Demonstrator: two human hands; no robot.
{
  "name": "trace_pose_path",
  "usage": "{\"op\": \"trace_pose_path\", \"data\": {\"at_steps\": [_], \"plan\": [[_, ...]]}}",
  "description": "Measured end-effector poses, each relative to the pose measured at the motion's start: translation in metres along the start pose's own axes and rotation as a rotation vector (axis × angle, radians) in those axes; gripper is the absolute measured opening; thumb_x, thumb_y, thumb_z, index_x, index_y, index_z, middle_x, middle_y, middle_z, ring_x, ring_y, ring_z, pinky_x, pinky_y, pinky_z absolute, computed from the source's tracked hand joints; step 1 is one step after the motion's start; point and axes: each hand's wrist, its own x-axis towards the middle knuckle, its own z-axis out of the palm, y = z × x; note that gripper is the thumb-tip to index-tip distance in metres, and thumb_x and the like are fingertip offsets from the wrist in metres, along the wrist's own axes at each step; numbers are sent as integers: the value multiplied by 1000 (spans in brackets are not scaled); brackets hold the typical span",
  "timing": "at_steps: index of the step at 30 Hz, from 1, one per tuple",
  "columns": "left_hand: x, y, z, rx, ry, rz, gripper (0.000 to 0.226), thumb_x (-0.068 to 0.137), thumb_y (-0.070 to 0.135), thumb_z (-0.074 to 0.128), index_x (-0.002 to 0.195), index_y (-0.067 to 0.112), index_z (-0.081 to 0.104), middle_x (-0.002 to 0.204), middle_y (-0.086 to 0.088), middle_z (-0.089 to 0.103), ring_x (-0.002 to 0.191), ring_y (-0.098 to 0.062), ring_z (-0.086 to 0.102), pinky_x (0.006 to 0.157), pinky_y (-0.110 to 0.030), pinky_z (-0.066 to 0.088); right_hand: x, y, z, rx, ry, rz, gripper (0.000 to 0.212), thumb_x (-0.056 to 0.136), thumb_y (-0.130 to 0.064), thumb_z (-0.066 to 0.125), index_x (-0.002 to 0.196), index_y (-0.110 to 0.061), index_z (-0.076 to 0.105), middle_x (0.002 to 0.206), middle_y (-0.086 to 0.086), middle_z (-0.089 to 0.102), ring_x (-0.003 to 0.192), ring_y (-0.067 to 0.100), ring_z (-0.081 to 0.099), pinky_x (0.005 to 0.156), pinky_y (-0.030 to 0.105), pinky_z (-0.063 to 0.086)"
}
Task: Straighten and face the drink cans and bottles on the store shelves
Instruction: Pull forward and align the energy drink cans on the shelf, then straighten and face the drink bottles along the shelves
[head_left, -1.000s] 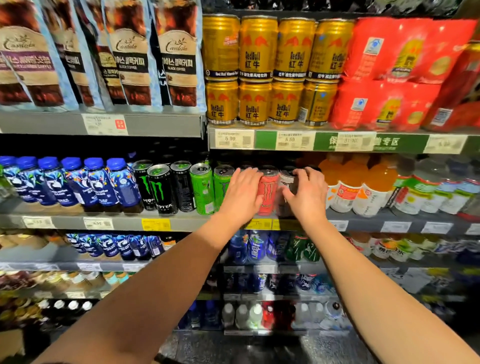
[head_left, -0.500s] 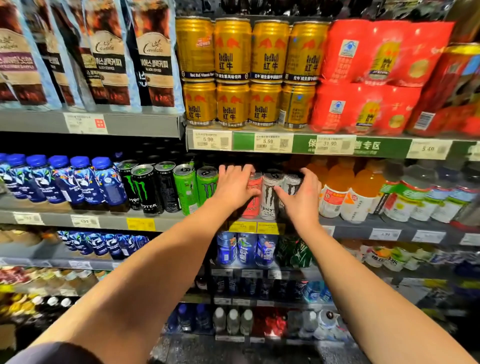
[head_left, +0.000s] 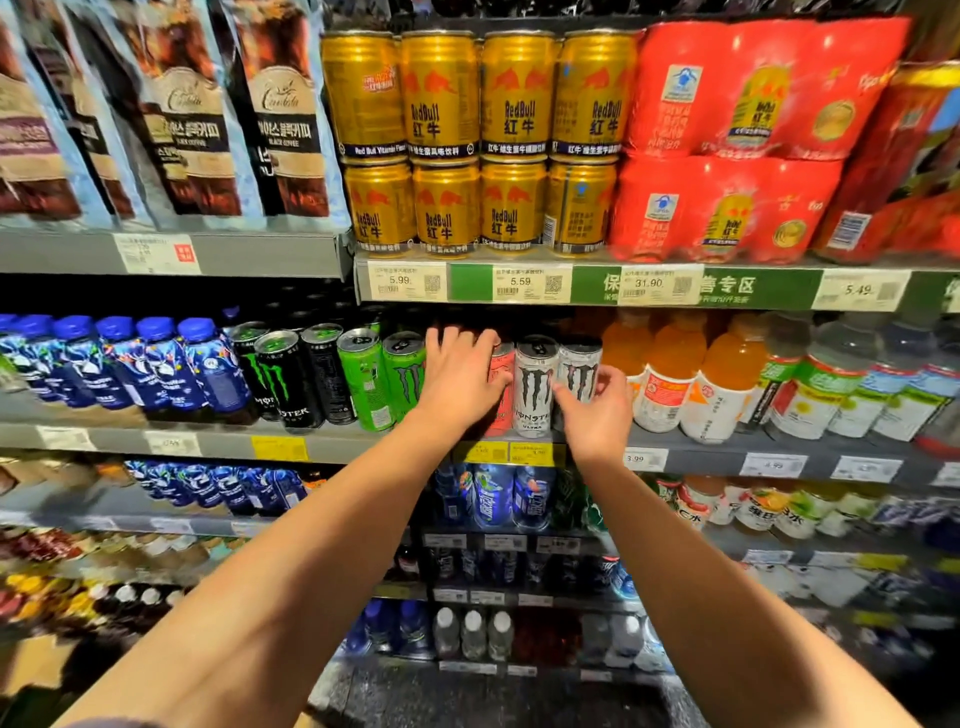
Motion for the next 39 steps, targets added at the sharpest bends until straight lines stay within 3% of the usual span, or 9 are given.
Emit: {"op": "trace_pose_path", "data": {"at_steps": [9, 13, 17, 19, 22, 25, 31, 34, 39], "plan": [[-20, 45, 19, -235, 218, 135, 46, 87, 32, 63, 127, 10, 56, 131, -10, 54, 130, -27, 42, 123, -45, 12, 3, 21, -1, 100, -38, 15, 51, 80, -26, 74, 124, -15, 49, 110, 3, 59, 104, 24, 59, 94, 45, 49], [-31, 90, 34, -506, 242, 270, 27, 87, 19, 61, 113, 9, 61, 112, -8, 60, 109, -25, 53, 97, -42, 43, 16, 38, -27, 129, 71, 25, 44, 81, -27, 73, 117, -12, 53, 99, 0, 54, 94, 23, 56, 90, 49, 49], [-33, 146, 43, -860, 94, -68, 22, 91, 17, 61, 113, 12, 62, 98, 3, 57, 78, -12, 56, 76, -34, 50, 37, 50, -57, 162, 204, 39, 45, 80, -25, 74, 118, -12, 54, 113, 7, 59, 105, 25, 58, 95, 48, 48], [-31, 163, 48, -970, 78, -297, 39, 90, 19, 65, 128, 14, 56, 90, 7, 60, 71, -10, 57, 72, -31, 50, 43, 58, -70, 156, 205, 7, 57, 81, -26, 75, 130, -12, 49, 120, 8, 57, 110, 25, 56, 99, 41, 46], [-23, 175, 52, -891, 0, -313, 71, 92, 28, 63, 153, 23, 27, 74, 9, 61, 73, -15, 62, 66, -34, 48, 47, 62, -88, 79, 92, -40, 72, 86, -32, 71, 147, -21, 34, 125, 7, 57, 110, 22, 58, 94, 32, 46], [-7, 181, 47, -798, -47, -351, 84, 92, 34, 62, 157, 24, 10, 75, -1, 65, 71, -22, 64, 61, -38, 46, 53, 62, -95, -85, 27, -162, 81, 88, -46, 64, 152, -34, 16, 99, 7, 68, 90, 26, 64, 79, 39, 52], [22, 184, 46, -819, -40, -383, 44, 90, 29, 68, 120, 13, 39, 85, -6, 70, 69, -23, 69, 67, -39, 56, 72, 49, -105, -264, -65, -218, 83, 86, -51, 64, 149, -24, 16, 82, 9, 69, 74, 32, 66, 59, 36, 47], [28, 182, 45, -778, -30, -398, 49, 87, 31, 72, 116, 8, 40, 95, -11, 69, 85, -29, 66, 69, -36, 51, 80, 46, -109, -251, -120, -240, 82, 83, -51, 68, 143, -19, 22, 84, 10, 69, 71, 30, 66, 59, 41, 54], [29, 184, 40, -743, 48, -478, 62, 78, 38, 81, 117, 6, 45, 70, 0, 61, 68, -19, 62, 65, -40, 53, 82, 38, -119, -314, -35, -314, 74, 83, -45, 72, 138, -12, 34, 86, 12, 67, 81, 31, 66, 64, 39, 53]]}}
